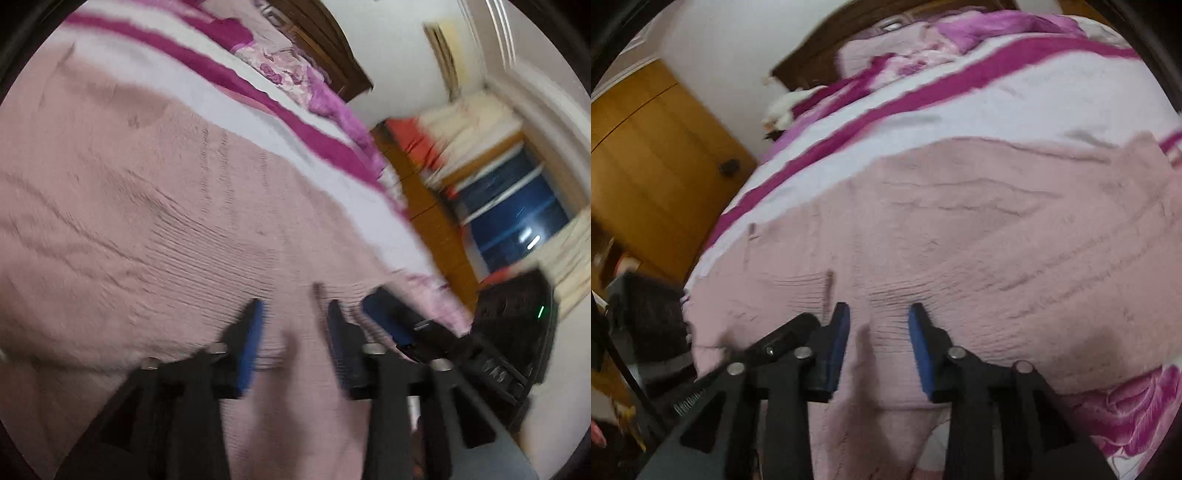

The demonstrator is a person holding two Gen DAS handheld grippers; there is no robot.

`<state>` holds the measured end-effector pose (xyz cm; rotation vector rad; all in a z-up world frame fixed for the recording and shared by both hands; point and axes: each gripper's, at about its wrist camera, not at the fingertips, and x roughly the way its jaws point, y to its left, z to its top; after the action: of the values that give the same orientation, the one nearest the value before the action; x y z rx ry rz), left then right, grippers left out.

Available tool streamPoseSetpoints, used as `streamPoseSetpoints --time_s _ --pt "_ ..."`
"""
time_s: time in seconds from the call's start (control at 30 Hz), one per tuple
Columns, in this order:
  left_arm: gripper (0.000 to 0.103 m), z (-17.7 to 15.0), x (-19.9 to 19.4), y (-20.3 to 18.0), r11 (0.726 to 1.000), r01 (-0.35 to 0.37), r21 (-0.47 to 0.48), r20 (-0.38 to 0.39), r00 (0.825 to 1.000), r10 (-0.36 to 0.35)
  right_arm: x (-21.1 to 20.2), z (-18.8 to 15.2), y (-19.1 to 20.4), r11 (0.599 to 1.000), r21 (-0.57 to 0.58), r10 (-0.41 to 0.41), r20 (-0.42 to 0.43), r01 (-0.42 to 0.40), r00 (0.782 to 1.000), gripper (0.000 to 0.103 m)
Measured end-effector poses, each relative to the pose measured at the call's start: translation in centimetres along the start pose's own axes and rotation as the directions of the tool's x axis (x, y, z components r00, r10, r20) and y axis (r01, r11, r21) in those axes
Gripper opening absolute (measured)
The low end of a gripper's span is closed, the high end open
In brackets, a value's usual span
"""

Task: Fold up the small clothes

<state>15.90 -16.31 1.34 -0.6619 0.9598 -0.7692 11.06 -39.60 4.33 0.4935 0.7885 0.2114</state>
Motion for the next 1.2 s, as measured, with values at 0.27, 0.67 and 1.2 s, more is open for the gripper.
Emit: streamPoseSetpoints --time_s 0.27,0.67,1.2 --pt "0.036 0.0 2.0 -0.8 0.99 0.036 -0.133 -0.067 0.997 -0.046 -11.3 0.9 -6.3 0.972 0.197 0.029 0.438 -0.127 0.899 0.08" --pt "0.036 -1.7 6.1 -4.2 0.995 -0.07 -0.065 -0.129 0.99 0.062 -7.3 -1.9 -12.4 0.786 0.489 0.185 0.398 -0.378 0.899 0.076" --pt "0.0 5.8 -1.3 -11.2 0.967 -0.16 0.2 0.022 0.987 0.158 -8.2 2.0 -8.4 0.953 0.279 -0.178 0.2 0.119 0.964 0.075"
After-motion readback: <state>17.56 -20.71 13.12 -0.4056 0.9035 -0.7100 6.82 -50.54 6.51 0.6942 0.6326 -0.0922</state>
